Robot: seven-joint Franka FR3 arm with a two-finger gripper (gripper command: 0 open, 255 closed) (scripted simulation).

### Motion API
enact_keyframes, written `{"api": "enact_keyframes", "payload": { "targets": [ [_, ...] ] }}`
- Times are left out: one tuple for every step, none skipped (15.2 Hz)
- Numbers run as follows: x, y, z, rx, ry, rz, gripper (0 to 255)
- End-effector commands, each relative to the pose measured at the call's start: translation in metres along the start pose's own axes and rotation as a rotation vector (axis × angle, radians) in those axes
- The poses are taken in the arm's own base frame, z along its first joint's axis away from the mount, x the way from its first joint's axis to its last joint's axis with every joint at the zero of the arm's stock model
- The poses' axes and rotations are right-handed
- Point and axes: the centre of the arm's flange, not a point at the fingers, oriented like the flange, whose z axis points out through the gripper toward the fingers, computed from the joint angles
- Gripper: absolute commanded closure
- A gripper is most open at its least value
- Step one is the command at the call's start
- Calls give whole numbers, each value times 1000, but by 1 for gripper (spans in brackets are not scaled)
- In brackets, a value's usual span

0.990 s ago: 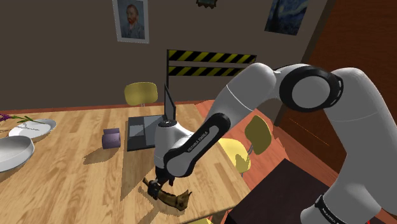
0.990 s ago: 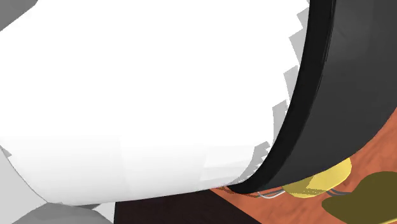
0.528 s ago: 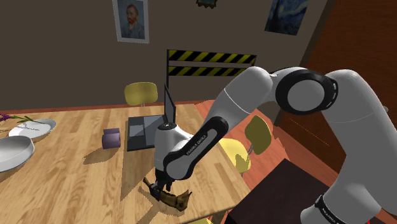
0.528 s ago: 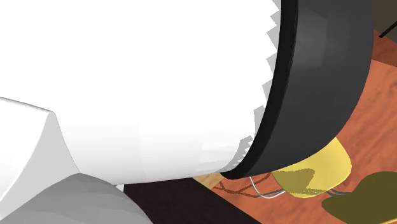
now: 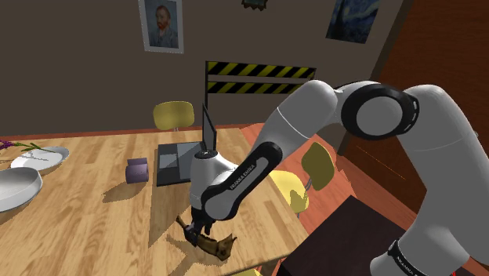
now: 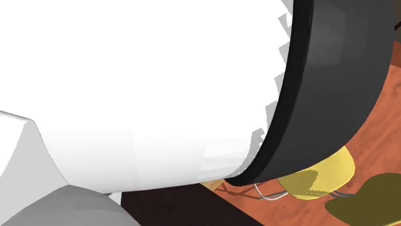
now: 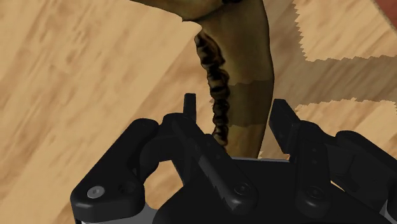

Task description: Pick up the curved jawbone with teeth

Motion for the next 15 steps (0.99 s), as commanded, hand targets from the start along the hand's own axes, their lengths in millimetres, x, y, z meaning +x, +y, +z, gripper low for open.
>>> {"api": "enact_keyframes", "payload": {
  "targets": [
    [-1, -1, -10, 0, 0, 0, 255],
    [-1, -2, -15, 0, 0, 0, 255],
    [-2, -2, -20, 0, 0, 0, 255],
    [-2, -3, -25, 0, 0, 0, 255],
    [-2, -4, -31, 0, 0, 0, 255],
    [-3, -4, -36, 0, 0, 0, 255],
    [-3, -5, -41, 0, 0, 0, 255],
    [-4, -6, -46, 0, 0, 0, 255],
    [-4, -6, -51, 0, 0, 0, 255],
    [-4, -7, -57, 0, 0, 0, 255],
    [-5, -7, -62, 0, 0, 0, 255],
    [-5, -8, -67, 0, 0, 0, 255],
    [-5, -9, -72, 0, 0, 0, 255],
    [-6, -9, -73, 0, 0, 0, 255],
    [-5, -9, -73, 0, 0, 0, 255]
  ]
}}
